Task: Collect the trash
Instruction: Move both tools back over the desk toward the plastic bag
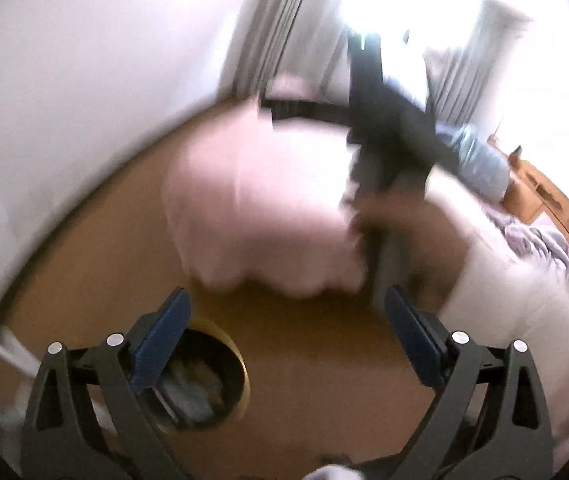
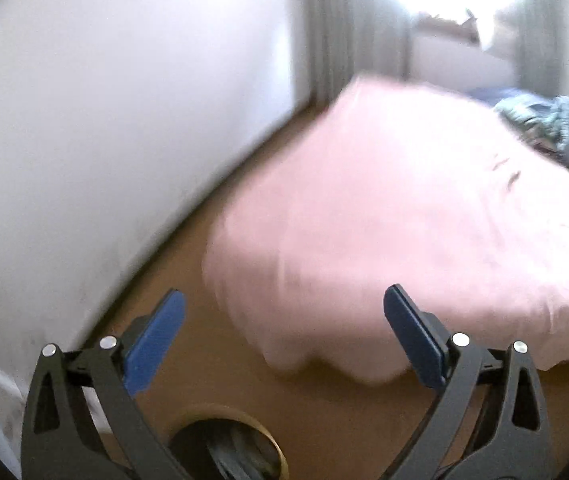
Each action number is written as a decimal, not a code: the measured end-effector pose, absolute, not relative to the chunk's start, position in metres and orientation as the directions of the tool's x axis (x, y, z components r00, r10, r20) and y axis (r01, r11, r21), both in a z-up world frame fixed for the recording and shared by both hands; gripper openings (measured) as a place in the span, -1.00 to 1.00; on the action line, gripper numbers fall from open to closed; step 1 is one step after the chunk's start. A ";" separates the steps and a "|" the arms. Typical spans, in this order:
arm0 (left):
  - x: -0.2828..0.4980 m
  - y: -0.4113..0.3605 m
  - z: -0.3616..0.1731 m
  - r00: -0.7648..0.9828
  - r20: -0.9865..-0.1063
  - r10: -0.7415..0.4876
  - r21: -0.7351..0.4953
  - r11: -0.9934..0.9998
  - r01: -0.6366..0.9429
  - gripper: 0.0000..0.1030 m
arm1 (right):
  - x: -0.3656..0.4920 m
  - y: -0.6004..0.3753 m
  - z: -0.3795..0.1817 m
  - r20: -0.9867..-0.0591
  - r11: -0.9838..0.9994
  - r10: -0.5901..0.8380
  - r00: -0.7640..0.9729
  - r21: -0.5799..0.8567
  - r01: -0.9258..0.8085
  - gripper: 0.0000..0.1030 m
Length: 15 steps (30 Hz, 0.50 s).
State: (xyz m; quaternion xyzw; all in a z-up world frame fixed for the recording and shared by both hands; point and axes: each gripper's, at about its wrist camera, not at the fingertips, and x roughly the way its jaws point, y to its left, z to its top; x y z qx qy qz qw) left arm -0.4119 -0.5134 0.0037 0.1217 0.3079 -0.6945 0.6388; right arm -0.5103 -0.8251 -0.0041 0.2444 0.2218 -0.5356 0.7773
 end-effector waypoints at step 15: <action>-0.128 -0.145 0.092 0.772 -0.572 -0.278 -0.127 0.959 0.252 0.87 | -0.297 -0.627 0.079 -0.455 0.843 -0.361 0.814 0.214 0.493 0.86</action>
